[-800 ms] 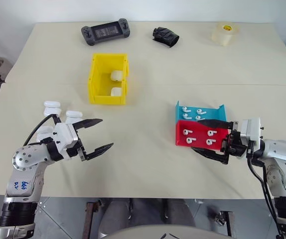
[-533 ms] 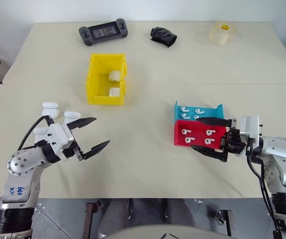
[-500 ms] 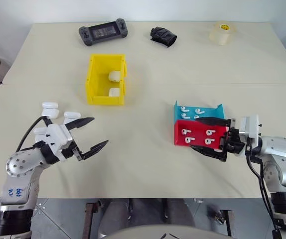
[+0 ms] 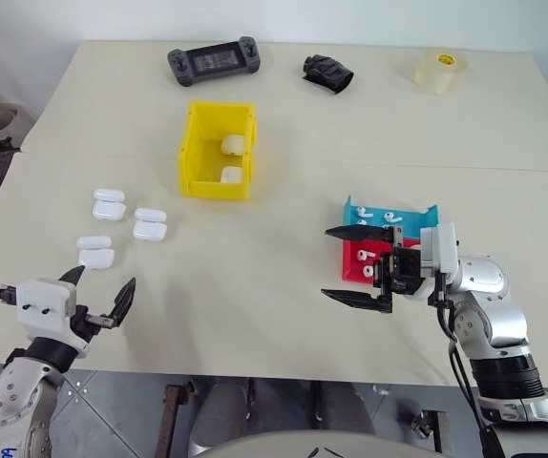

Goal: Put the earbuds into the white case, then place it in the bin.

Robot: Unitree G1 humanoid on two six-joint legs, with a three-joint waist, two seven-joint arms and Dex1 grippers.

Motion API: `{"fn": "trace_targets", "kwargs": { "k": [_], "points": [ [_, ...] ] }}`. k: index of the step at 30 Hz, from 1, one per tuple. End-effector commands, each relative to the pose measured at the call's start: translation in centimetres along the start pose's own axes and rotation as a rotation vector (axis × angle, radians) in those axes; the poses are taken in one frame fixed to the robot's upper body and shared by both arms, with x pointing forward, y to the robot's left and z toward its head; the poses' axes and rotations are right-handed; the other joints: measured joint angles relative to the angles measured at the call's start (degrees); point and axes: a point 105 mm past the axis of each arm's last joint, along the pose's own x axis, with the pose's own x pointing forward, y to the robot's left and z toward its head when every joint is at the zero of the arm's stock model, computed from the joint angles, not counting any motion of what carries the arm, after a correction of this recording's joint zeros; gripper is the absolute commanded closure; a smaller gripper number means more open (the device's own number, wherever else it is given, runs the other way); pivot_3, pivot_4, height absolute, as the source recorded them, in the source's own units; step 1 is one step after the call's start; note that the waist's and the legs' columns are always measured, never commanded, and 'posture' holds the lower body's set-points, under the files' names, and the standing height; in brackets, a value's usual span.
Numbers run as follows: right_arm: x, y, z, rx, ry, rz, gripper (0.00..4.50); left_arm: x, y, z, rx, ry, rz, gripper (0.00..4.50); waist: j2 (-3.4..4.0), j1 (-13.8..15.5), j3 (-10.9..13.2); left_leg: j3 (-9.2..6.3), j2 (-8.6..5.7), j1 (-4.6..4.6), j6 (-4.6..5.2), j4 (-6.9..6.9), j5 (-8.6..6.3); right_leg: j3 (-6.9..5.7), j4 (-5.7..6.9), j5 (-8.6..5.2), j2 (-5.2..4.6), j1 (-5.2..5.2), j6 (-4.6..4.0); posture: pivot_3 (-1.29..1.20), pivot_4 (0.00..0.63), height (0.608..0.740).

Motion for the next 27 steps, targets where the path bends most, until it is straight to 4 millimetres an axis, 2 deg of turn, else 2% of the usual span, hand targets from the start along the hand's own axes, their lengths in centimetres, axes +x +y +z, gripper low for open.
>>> {"fn": "trace_targets", "kwargs": {
  "k": [1, 6, 8, 10, 13, 15, 27],
  "points": [
    [-1.6, -0.4, 0.6, -0.037, 0.037, -0.037, 0.00, 1.9, -0.7, 2.4, -0.032, 0.011, -0.004, 0.02, 0.00, 0.02, 0.00, -0.03, -0.02, 0.00, 0.00, 0.00, 0.00, -0.01, 0.04, 0.00, -0.01, -0.01, 0.00, 0.00, 0.150, 0.740],
    [-3.2, 0.0, 0.5, -0.024, 0.081, -0.081, 0.00, 4.8, 0.2, 3.9, 0.070, 0.225, 0.083, 0.02, -0.05, -0.35, -0.03, -0.06, 0.00, 0.00, 0.00, -0.02, 0.00, -0.01, 0.15, 0.00, 0.10, -0.07, 0.00, 0.00, 0.150, 0.740],
    [-3.3, 0.4, 0.5, -0.018, 0.086, -0.090, 0.00, 5.5, 0.5, 3.5, 0.064, 0.380, 0.111, 0.02, -0.06, -0.54, -0.03, -0.02, 0.02, -0.01, 0.00, -0.03, 0.00, 0.01, 0.18, 0.00, 0.14, -0.10, 0.00, 0.00, 0.150, 0.740],
    [-3.4, 0.7, 0.6, -0.017, 0.088, -0.097, 0.00, 5.9, 0.6, 3.9, 0.025, 0.460, 0.125, 0.02, -0.05, -0.98, -0.03, -0.01, 0.04, -0.01, 0.00, -0.03, 0.01, 0.02, 0.26, 0.00, 0.17, -0.10, 0.00, 0.00, 0.150, 0.740],
    [-3.5, 0.7, 0.7, -0.021, 0.090, -0.112, 0.00, 7.3, 0.7, 5.7, -0.032, 0.466, 0.126, 0.02, -0.08, -1.22, -0.02, -0.01, 0.05, -0.02, -0.01, -0.04, 0.01, 0.01, 0.40, 0.00, 0.20, -0.15, 0.00, 0.00, 0.150, 0.740],
    [-3.4, 0.7, 0.8, -0.025, 0.088, -0.119, 0.00, 8.1, 0.5, 6.0, -0.063, 0.478, 0.088, 0.02, -0.08, -1.34, -0.02, 0.00, 0.06, -0.03, -0.02, -0.03, 0.02, 0.01, 0.39, 0.00, 0.21, -0.16, 0.00, 0.00, 0.150, 0.740],
    [-2.4, 1.8, 1.3, -0.030, 0.059, -0.131, 0.00, 9.9, 0.4, 4.8, -0.070, 0.625, 0.032, 0.02, -0.09, -1.34, -0.02, -0.02, 0.05, -0.05, -0.05, -0.03, 0.02, 0.01, 0.33, 0.00, 0.17, -0.15, 0.00, 0.00, 0.150, 0.740]
  ]
}}
